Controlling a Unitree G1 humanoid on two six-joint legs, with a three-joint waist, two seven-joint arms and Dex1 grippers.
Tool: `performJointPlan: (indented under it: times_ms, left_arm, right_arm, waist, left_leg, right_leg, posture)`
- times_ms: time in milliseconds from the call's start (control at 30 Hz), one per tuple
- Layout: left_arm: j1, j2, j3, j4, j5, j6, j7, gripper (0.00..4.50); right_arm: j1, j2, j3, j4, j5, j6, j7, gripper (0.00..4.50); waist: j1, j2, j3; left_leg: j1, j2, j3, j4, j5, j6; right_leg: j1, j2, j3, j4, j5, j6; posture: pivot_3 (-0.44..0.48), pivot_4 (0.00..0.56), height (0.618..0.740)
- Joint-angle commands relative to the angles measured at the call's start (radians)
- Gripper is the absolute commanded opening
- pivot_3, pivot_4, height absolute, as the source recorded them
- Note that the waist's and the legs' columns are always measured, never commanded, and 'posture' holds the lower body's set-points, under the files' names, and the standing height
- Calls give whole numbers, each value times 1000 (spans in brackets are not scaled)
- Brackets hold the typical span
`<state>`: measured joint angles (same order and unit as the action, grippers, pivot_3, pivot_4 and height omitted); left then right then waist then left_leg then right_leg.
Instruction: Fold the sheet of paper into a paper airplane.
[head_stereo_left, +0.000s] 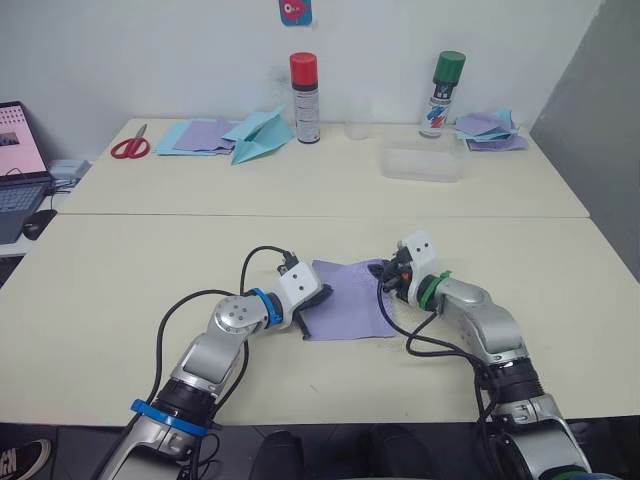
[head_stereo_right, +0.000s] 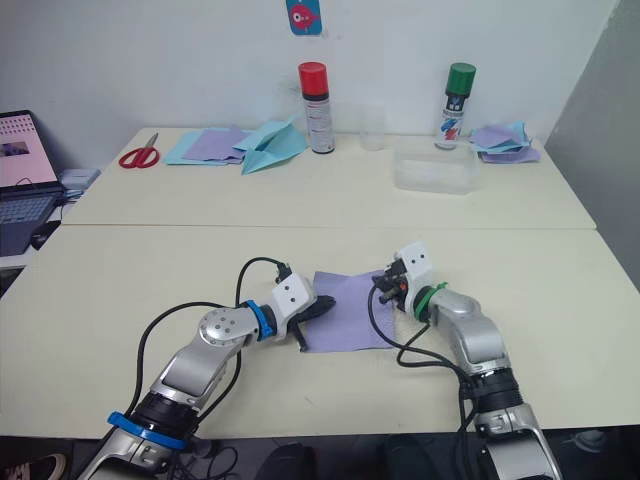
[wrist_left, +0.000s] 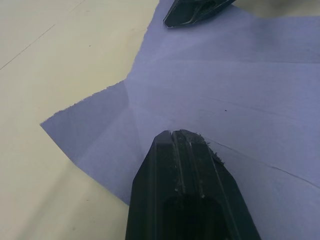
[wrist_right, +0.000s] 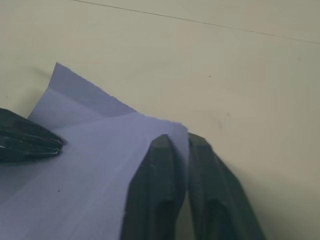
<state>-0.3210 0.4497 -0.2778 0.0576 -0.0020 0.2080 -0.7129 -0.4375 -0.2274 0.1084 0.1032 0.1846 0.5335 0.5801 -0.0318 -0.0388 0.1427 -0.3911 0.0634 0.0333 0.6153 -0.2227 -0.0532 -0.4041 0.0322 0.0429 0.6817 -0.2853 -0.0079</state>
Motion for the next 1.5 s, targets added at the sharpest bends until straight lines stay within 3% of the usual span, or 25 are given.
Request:
performJointPlan:
  times_ms: [33, 333, 1500]
  left_arm:
    - [14, 9, -14, 44, 31, 17, -3, 0]
    - [9, 9, -12, 50, 32, 16, -3, 0]
    - [-5, 3, -14, 63, 32, 17, -4, 0]
  right_arm:
    - [-7, -19, 33, -20, -26, -92, 29, 13]
    - [26, -88, 169, -54, -141, -299, 97, 13]
    - [14, -66, 216, 46, -234, -277, 106, 13]
  waist:
    - [0, 0, 0]
    - [0, 0, 0]
    - [0, 0, 0]
  left_leg:
    - [0, 0, 0, 0, 0, 0]
    - [0, 0, 0, 0, 0, 0]
    - [1, 0, 0, 0, 0, 0]
  right_leg:
    - [0, 0, 0, 0, 0, 0]
    - [0, 0, 0, 0, 0, 0]
    - [1, 0, 0, 0, 0, 0]
  posture:
    - [0, 150, 740]
    - [0, 150, 740]
    - [0, 150, 740]
